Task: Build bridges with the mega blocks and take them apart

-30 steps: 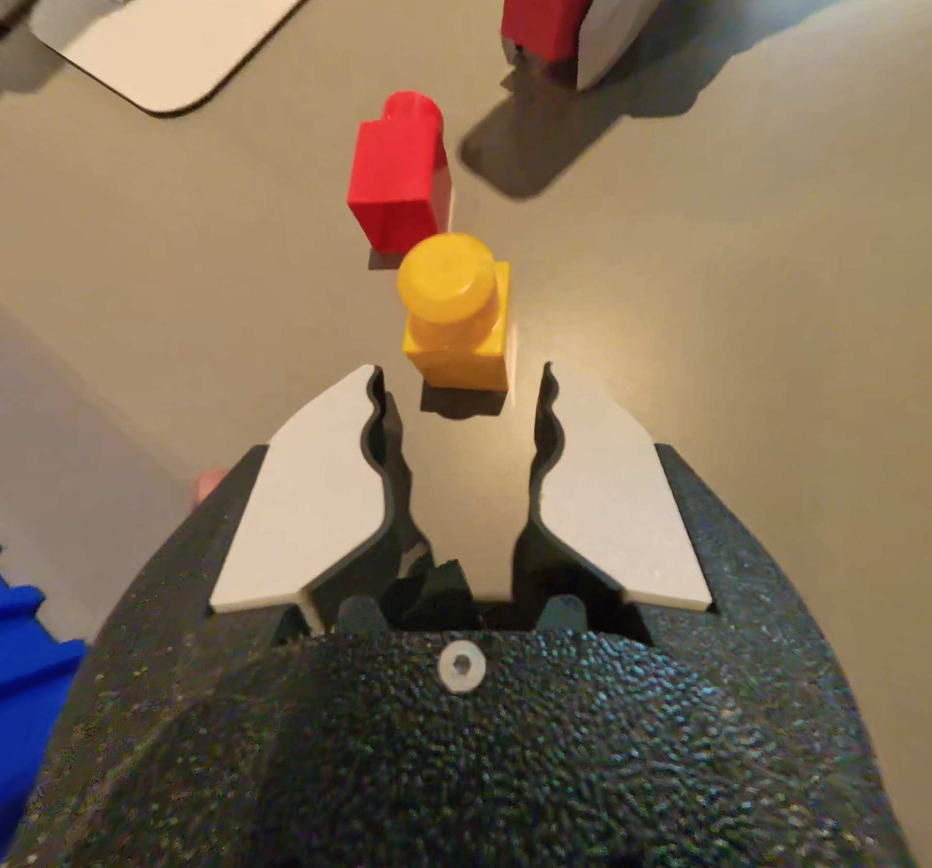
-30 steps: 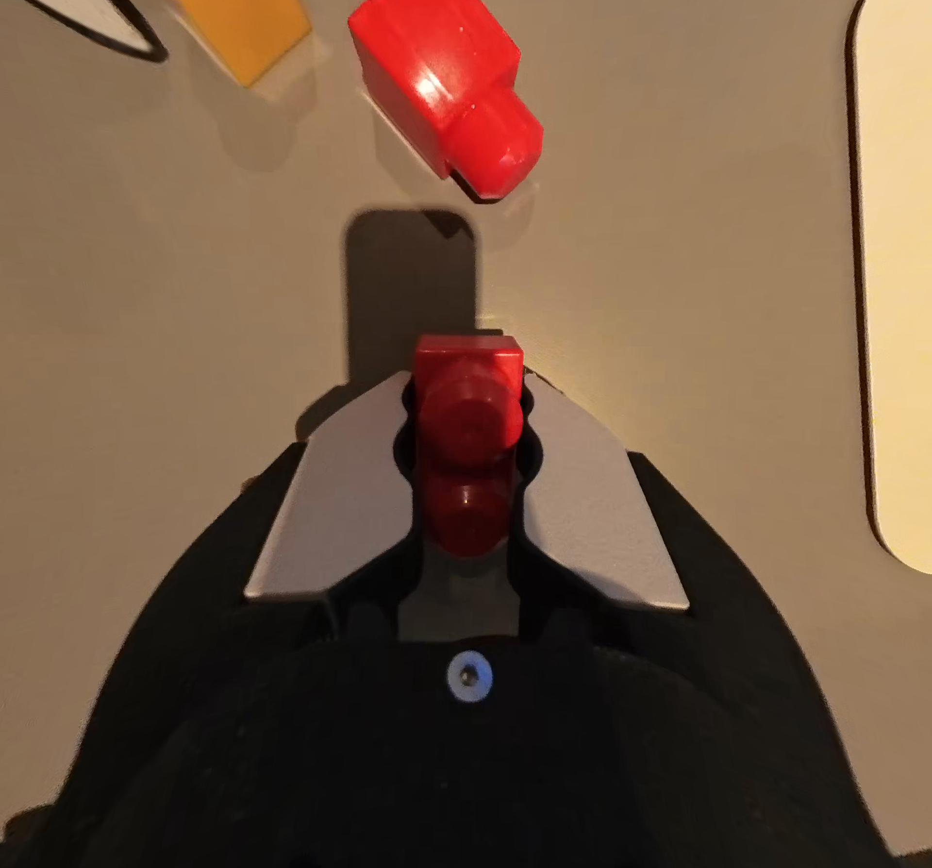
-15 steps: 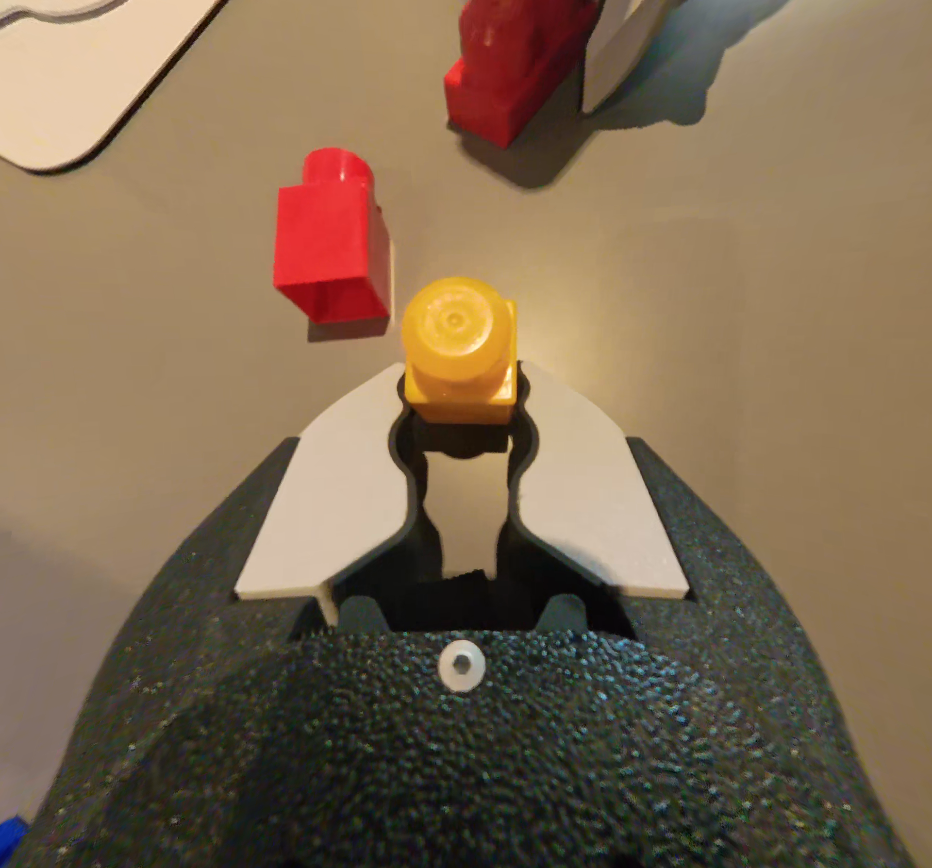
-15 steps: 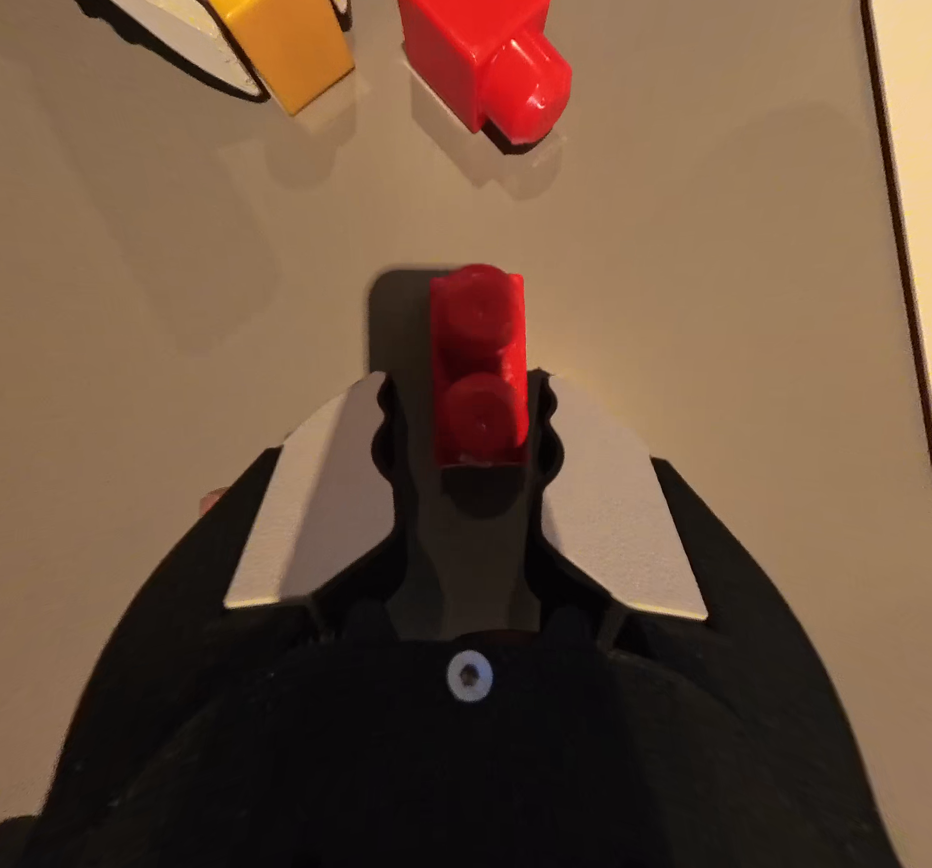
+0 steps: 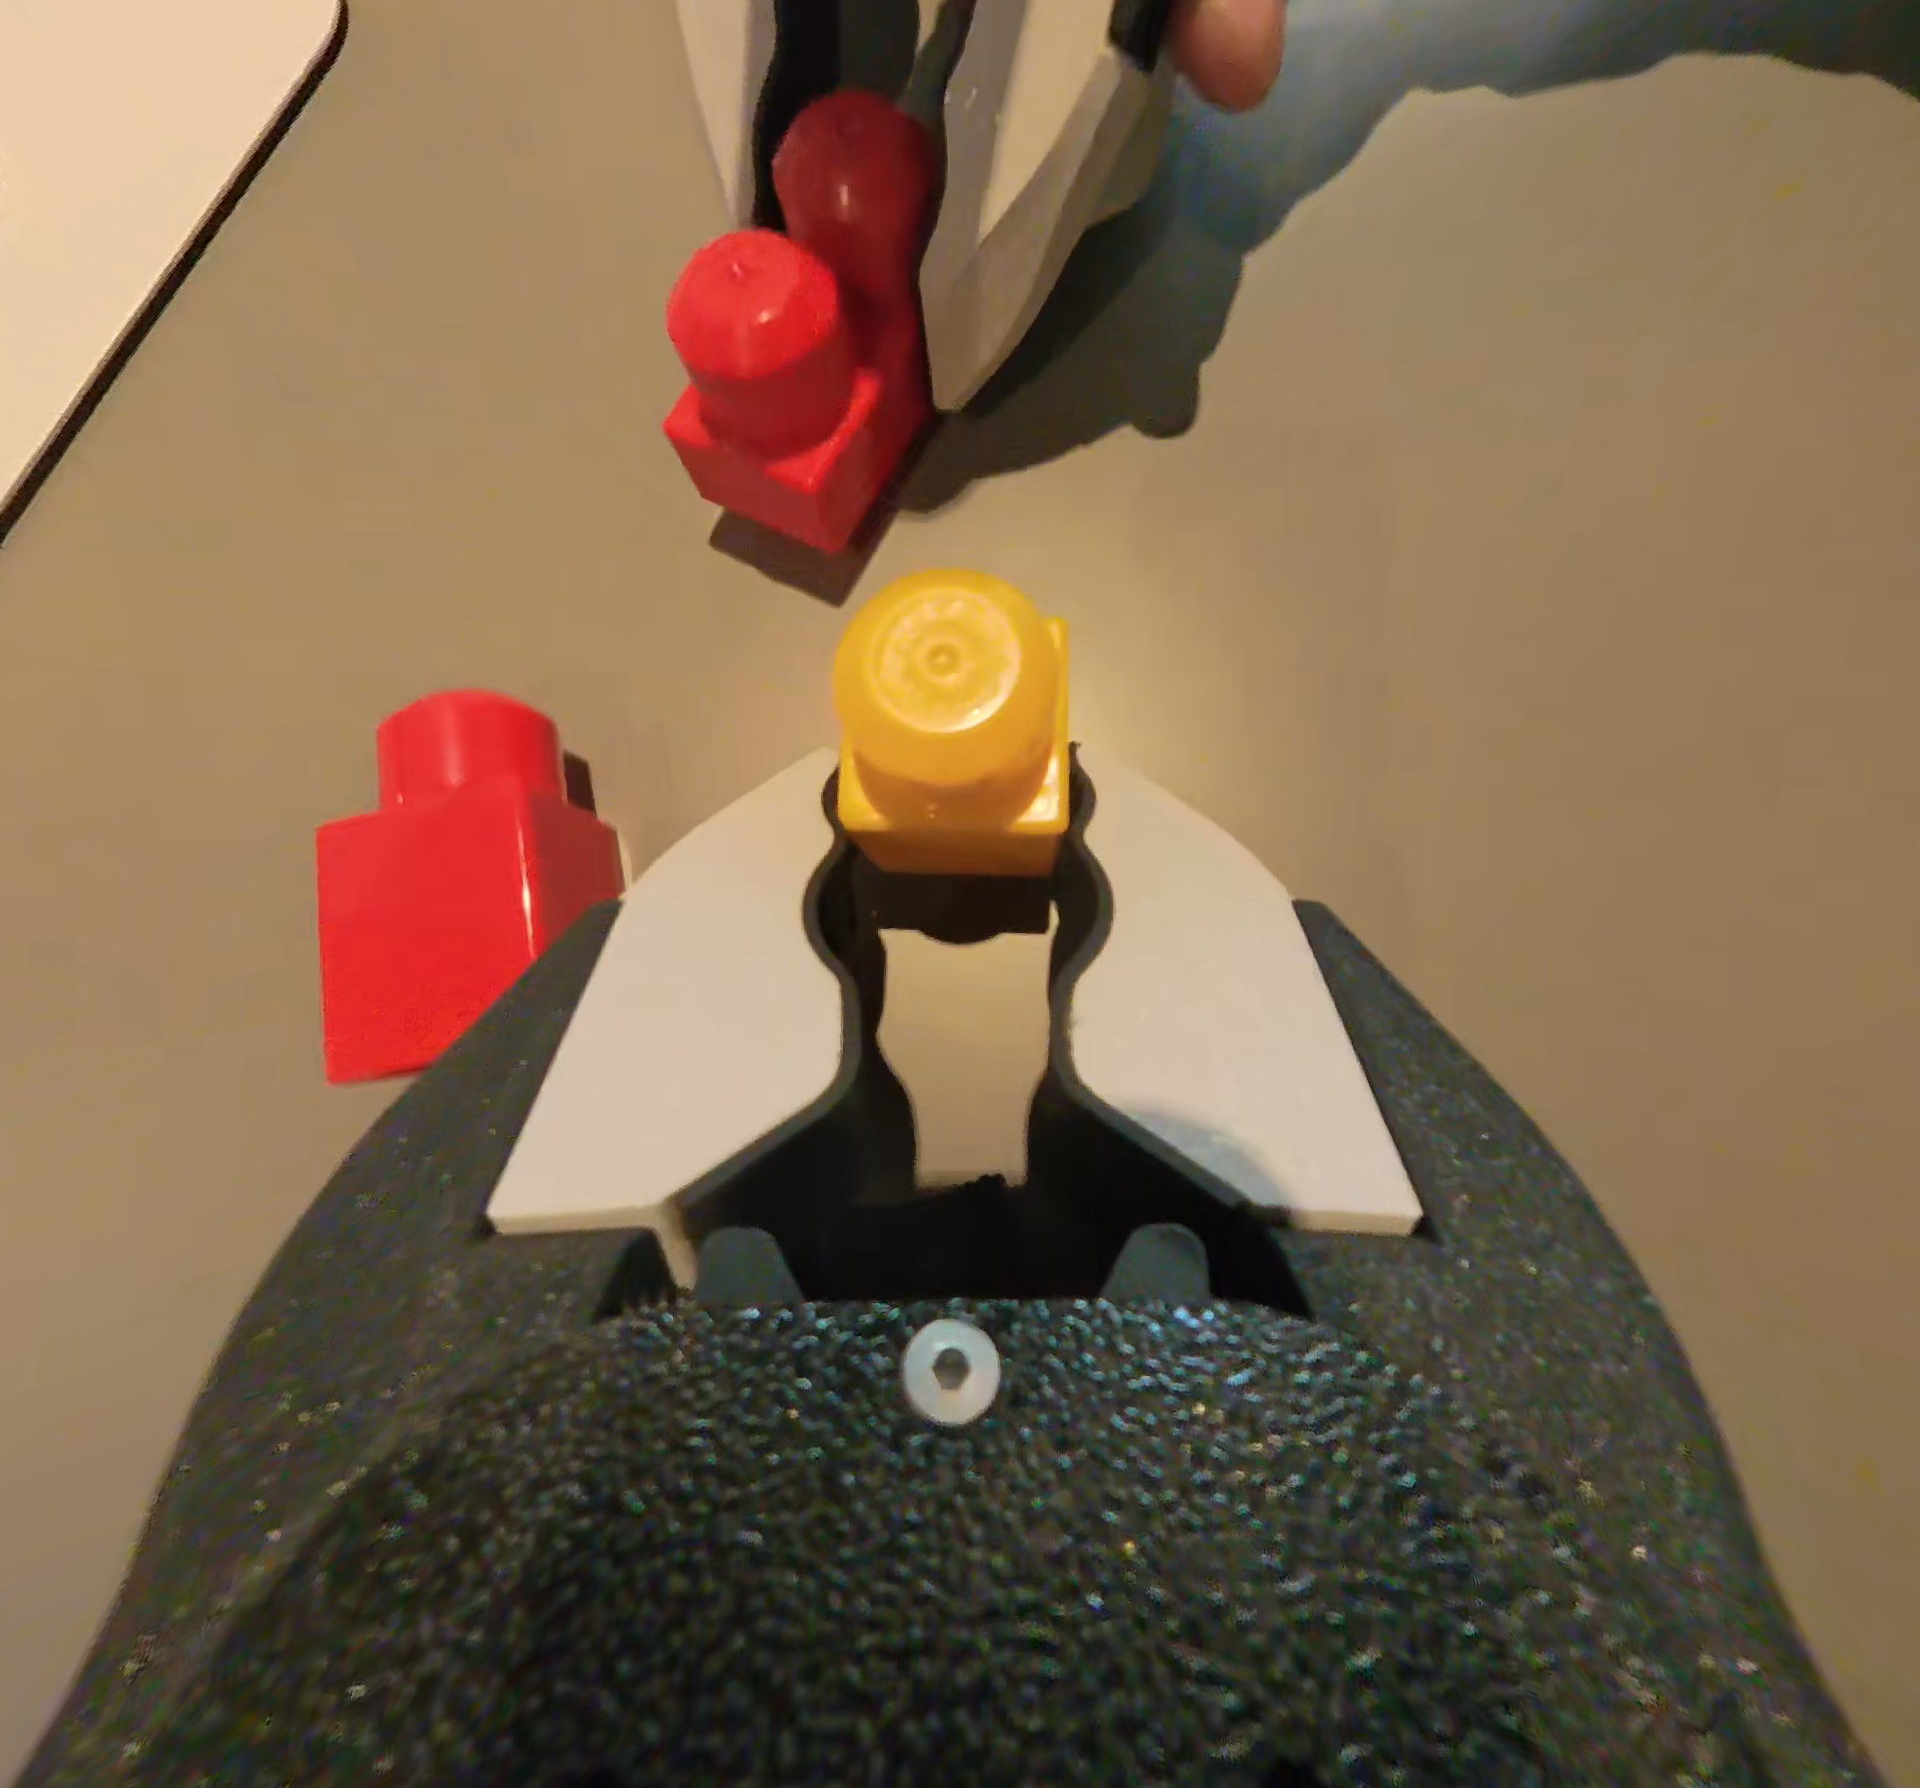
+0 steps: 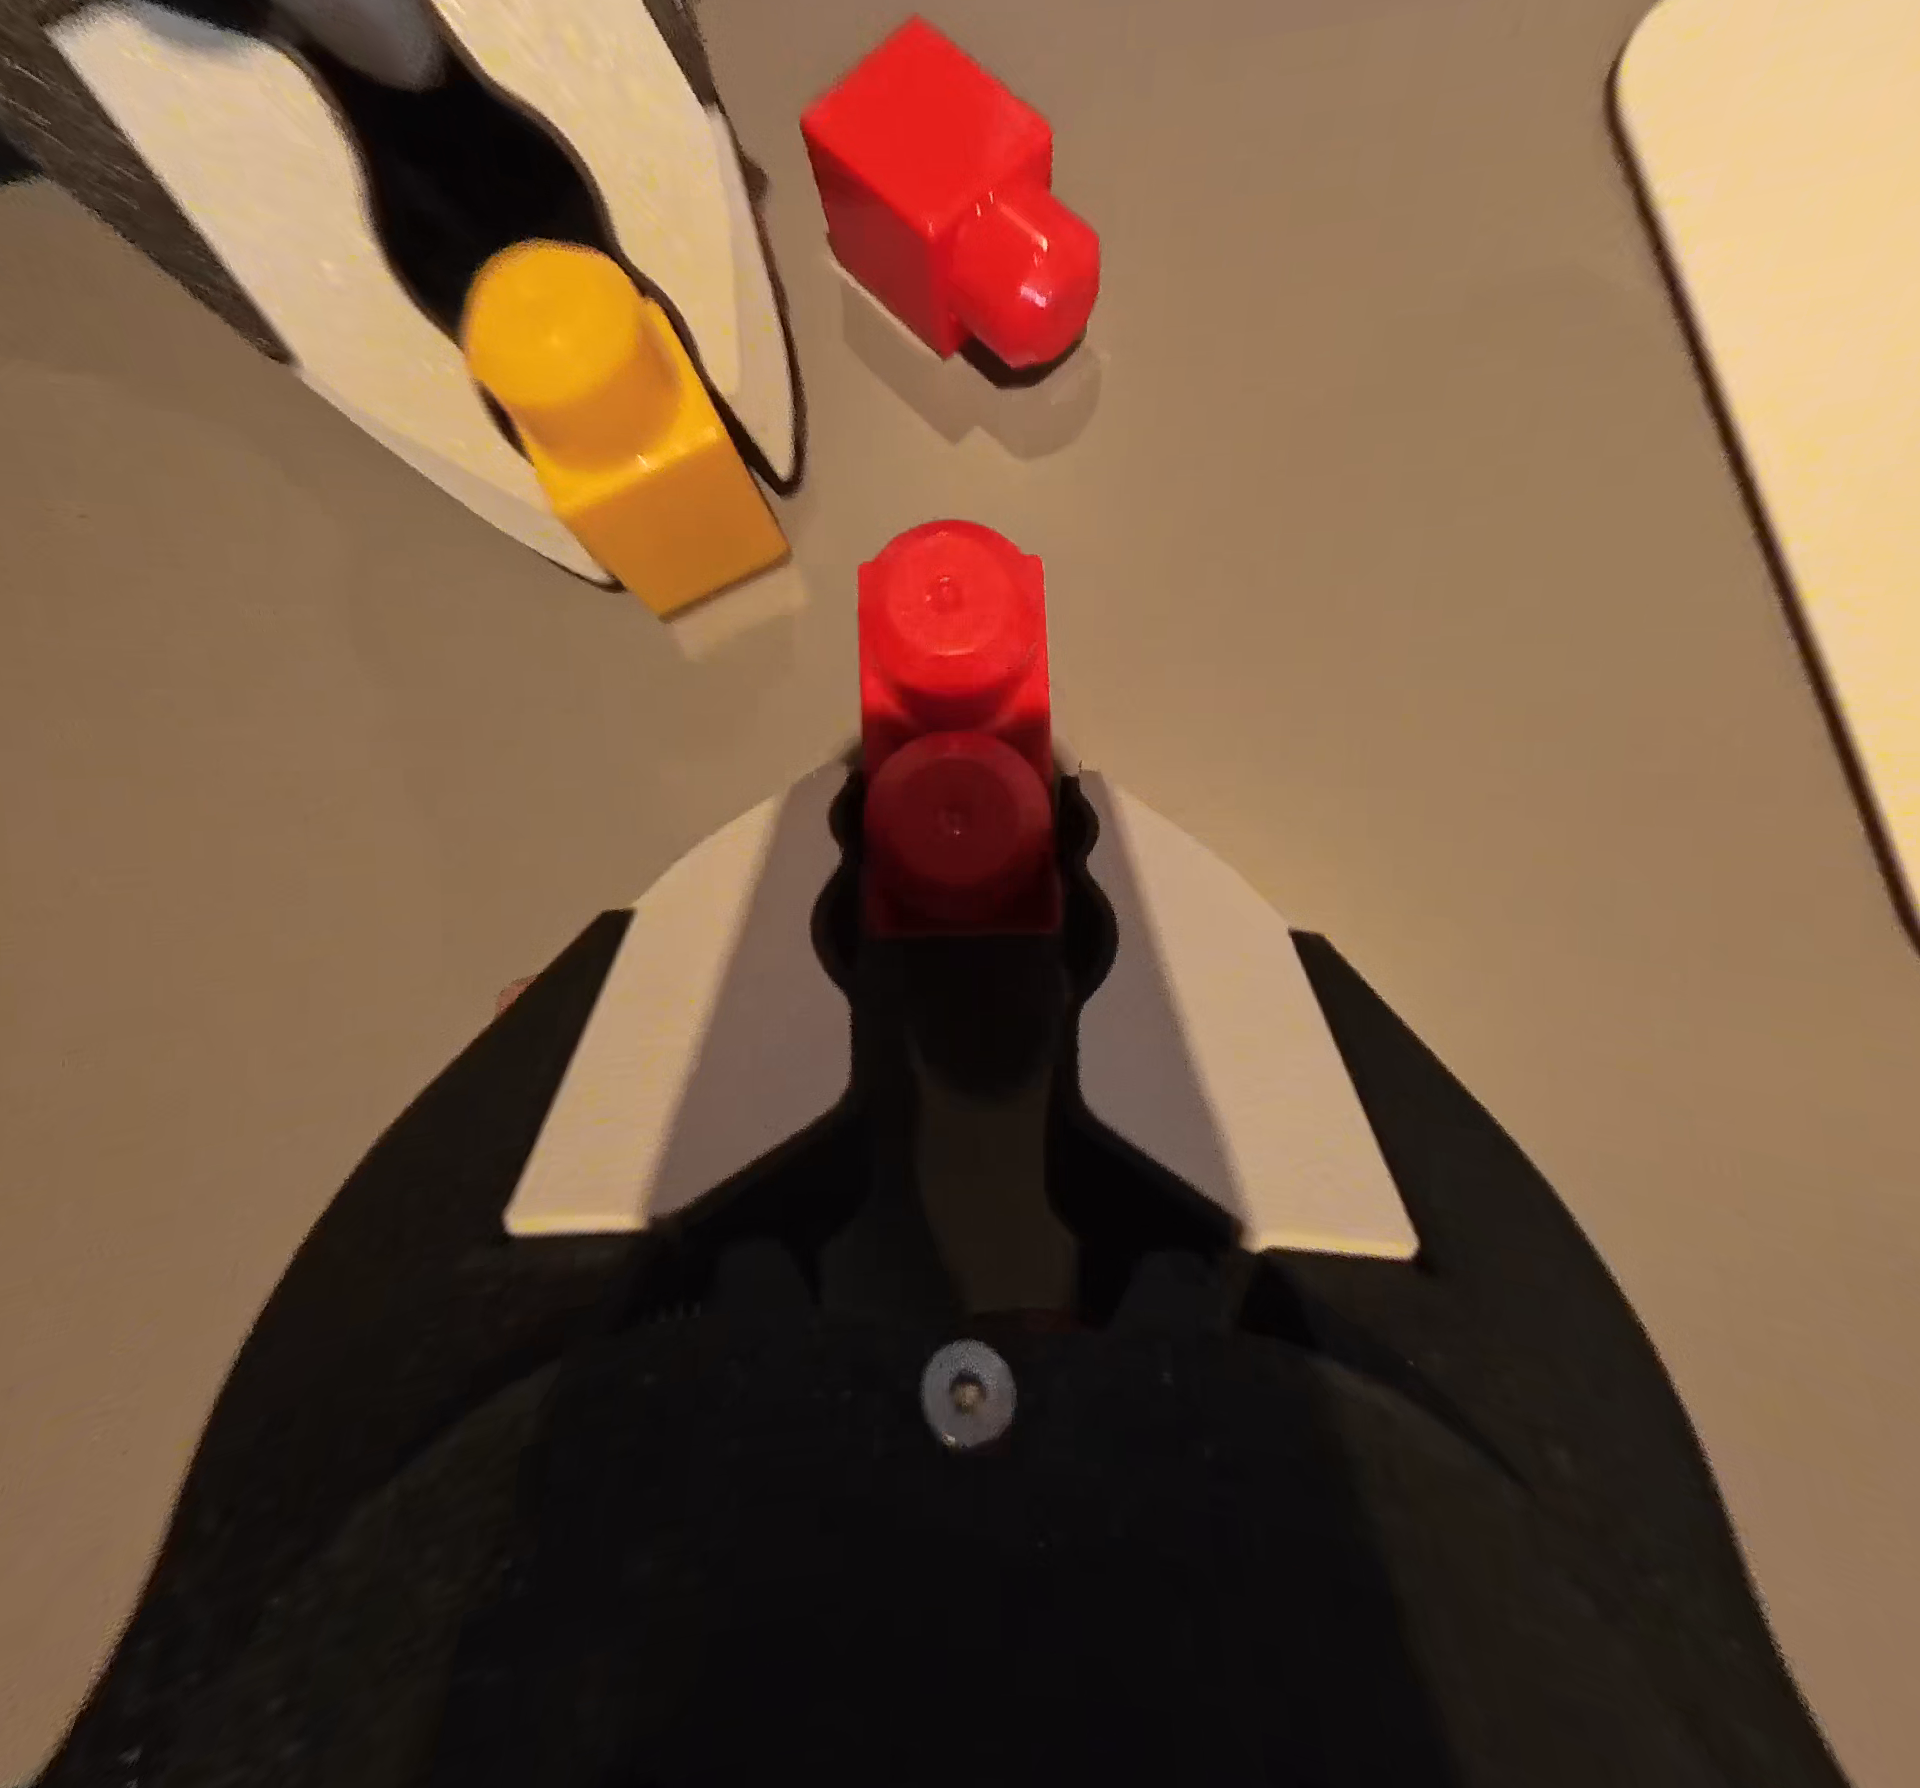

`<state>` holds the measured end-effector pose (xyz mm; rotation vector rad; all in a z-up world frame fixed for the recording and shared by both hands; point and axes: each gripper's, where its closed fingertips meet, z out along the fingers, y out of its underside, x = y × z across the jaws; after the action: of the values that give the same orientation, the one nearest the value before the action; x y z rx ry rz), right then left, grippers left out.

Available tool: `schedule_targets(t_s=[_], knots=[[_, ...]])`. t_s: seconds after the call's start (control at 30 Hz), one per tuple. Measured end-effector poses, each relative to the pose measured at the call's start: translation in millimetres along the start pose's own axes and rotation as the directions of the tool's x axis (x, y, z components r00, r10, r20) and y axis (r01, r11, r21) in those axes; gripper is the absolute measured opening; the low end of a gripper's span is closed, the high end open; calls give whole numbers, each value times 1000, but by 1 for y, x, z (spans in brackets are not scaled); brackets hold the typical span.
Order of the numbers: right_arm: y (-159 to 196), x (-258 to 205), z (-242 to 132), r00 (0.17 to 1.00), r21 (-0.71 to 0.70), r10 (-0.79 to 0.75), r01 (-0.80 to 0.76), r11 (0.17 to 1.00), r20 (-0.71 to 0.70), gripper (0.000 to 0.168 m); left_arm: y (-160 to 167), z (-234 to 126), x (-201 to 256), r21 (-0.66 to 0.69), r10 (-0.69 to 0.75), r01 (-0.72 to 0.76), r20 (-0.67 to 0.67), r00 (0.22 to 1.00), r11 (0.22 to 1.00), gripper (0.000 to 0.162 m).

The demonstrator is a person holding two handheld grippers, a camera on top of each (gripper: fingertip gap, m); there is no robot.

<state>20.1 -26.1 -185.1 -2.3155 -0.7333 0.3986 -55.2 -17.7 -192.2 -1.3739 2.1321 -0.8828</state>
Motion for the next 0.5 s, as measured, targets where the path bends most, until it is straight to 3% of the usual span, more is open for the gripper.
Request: schedule_targets(t_s=[0.2,0.5], knots=[[-28,-20,-34,991,213,-113,95,972,72,36,-12,15,4,-12,27,-27,-53,998,1000,36],[-28,-37,-32,955,35,-281,279,960,90,36,-21,24,10,-7,50,-51,-118,992,999,36]])
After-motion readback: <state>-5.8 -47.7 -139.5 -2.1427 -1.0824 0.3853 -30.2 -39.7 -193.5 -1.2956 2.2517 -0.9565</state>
